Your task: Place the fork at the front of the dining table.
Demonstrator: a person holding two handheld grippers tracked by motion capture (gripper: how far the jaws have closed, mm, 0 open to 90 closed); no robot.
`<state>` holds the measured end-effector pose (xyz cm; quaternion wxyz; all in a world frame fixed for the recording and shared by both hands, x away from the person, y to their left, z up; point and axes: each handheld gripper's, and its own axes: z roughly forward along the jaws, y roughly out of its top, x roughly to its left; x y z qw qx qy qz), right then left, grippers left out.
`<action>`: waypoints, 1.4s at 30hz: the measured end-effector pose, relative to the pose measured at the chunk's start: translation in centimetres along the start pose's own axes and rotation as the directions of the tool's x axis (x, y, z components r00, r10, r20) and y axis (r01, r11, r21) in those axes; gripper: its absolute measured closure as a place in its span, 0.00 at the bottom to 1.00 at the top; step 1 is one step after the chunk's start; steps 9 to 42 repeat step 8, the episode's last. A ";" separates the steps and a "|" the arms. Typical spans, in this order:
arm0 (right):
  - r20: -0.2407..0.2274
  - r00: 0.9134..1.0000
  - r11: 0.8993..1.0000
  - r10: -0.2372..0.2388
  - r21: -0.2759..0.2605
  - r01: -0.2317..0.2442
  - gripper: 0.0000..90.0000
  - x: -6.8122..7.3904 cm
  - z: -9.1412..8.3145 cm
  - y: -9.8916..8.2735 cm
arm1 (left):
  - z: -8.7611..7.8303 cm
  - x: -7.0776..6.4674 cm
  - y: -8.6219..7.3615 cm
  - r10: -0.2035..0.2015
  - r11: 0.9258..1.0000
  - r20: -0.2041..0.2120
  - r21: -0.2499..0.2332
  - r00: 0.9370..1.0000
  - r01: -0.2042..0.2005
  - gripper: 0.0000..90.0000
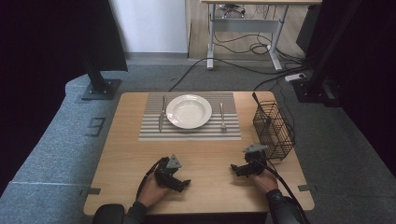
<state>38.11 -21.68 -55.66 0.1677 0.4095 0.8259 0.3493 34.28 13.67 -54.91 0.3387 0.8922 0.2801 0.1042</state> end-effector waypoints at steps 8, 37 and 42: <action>-0.001 1.000 1.000 0.000 0.001 0.000 0.00 0.0 0.0 0.0 | 0.0 0.0 0.0 -0.002 1.000 0.000 0.000 1.000 0.002 0.03; -0.001 1.000 1.000 0.000 0.001 0.000 0.00 0.0 0.0 0.0 | 0.0 0.0 0.0 -0.002 1.000 0.000 0.000 1.000 0.002 0.03; -0.001 1.000 1.000 0.000 0.001 0.000 0.00 0.0 0.0 0.0 | 0.0 0.0 0.0 -0.002 1.000 0.000 0.000 1.000 0.002 0.03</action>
